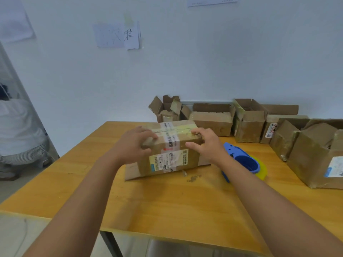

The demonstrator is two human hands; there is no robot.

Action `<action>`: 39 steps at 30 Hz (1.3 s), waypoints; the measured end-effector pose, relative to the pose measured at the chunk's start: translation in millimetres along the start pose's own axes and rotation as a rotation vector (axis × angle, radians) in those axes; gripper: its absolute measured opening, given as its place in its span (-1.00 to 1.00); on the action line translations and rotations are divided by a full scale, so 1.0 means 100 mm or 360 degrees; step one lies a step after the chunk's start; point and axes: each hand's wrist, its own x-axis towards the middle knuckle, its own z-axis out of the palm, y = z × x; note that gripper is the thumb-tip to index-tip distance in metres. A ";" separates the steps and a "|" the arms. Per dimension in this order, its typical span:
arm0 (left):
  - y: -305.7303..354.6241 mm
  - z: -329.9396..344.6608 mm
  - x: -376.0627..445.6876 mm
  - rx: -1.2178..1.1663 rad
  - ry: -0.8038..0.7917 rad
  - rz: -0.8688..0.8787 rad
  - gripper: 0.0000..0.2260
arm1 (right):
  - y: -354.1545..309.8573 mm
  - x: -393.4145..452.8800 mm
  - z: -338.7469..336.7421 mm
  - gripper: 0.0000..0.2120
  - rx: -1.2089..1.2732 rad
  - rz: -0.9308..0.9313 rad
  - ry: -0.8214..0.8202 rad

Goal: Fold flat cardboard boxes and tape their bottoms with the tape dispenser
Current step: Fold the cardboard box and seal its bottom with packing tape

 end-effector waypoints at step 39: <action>0.28 0.72 -0.17 -0.0798 0.0445 0.0068 -0.68 | -0.23 -0.48 0.09 -0.60 -0.0511 -0.0447 0.0071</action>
